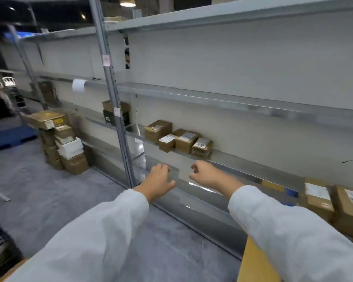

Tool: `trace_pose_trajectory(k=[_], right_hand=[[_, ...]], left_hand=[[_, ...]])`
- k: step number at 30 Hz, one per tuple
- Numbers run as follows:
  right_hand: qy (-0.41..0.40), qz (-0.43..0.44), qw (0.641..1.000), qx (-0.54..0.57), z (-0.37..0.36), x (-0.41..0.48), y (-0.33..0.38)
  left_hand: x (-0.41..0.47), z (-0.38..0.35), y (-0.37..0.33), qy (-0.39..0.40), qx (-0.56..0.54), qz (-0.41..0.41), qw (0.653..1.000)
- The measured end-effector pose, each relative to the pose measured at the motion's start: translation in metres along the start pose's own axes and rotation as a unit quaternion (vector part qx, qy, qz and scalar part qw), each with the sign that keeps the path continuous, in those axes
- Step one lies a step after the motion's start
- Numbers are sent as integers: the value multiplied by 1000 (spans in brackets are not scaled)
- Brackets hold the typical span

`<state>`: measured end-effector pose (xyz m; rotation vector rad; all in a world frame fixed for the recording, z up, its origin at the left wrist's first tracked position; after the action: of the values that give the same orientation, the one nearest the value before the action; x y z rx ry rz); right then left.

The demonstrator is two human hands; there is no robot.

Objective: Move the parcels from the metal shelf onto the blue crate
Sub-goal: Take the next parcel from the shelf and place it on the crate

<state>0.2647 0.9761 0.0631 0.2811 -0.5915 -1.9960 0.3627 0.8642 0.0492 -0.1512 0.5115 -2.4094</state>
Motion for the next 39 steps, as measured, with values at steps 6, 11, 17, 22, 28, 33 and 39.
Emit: trace_pose_trajectory(k=[6,11,17,22,28,33,39], right_hand=[[28,47,998,-15,-55,66,72],[49,72,996,-27,-98,111,103],[55,87,994,-44,-121,183,100],[39,80,996,-17,-112,259,83],[26,59,997,33,-94,347,48],[27,55,998,31,-99,387,30],[21,23,1000,1,-100,445,-7]], left_hand=[[-6,33,96,-26,0,49,998],[11,57,149,-70,45,70,994],[74,63,193,-76,81,95,989],[145,57,200,-59,119,69,989],[251,71,198,-69,126,56,988],[309,54,193,-63,170,13,983],[380,52,202,-81,154,-13,985]])
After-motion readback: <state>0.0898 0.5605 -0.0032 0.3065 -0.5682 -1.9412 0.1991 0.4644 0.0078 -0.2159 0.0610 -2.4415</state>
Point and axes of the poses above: each hand's wrist, its own x-axis towards the middle knuckle, its own z-axis out of the back of the hand, y = z × x, the point moved 10 cm from there along x, towards the middle knuckle, and after that the axes turned 14 degrees about z, right-handed, at the moved point
